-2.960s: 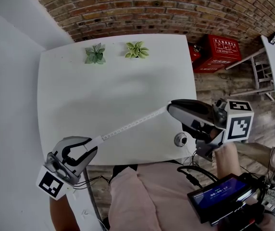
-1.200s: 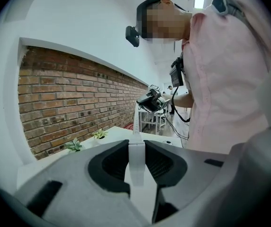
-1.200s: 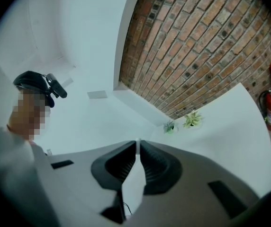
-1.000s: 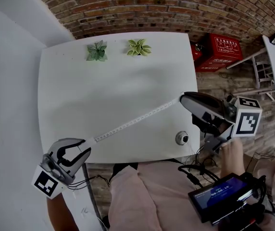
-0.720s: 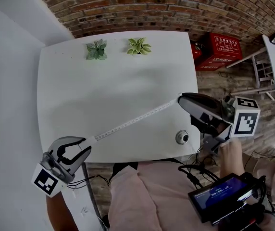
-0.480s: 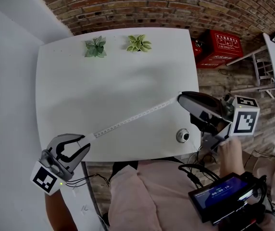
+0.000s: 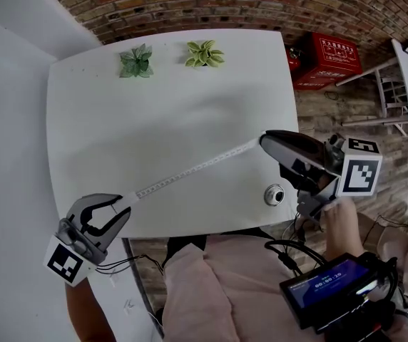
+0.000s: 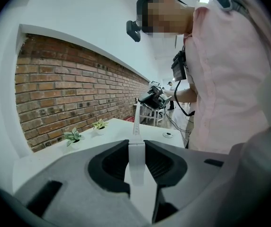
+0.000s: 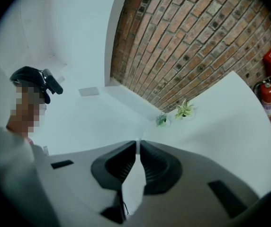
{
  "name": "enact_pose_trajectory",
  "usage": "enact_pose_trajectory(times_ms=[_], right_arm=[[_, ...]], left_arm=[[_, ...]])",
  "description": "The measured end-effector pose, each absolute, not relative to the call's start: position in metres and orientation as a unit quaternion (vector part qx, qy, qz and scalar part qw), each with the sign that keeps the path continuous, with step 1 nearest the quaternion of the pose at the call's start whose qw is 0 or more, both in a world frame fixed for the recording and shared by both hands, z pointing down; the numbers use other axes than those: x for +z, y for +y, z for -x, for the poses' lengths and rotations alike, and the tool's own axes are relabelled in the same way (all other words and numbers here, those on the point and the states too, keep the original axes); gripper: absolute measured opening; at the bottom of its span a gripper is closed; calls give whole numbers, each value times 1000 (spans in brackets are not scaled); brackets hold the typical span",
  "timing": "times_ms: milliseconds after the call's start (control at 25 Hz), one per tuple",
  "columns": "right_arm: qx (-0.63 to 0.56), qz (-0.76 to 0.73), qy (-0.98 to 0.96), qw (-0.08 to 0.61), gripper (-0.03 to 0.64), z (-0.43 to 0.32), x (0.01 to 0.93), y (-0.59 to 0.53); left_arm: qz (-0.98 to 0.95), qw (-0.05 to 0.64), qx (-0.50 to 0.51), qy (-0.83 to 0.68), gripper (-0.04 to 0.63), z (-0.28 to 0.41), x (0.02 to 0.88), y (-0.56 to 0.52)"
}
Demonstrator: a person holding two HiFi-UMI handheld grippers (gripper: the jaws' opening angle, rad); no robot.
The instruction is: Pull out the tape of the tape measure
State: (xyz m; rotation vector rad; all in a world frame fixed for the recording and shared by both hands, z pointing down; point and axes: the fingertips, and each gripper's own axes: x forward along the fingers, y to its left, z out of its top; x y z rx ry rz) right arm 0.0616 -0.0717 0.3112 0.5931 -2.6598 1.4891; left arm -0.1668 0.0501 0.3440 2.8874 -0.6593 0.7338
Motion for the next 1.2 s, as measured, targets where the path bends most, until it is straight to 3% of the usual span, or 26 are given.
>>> enact_pose_trajectory(times_ms=[480,1200], right_arm=[[497,-196,-845,33,35,-61,328,-69],[496,-222,-837,65,35,-37,411,-84]], left_arm=[[-939,80,256,-215,100,169,354,54],[-938,117,257,-202,100,199,444,32]])
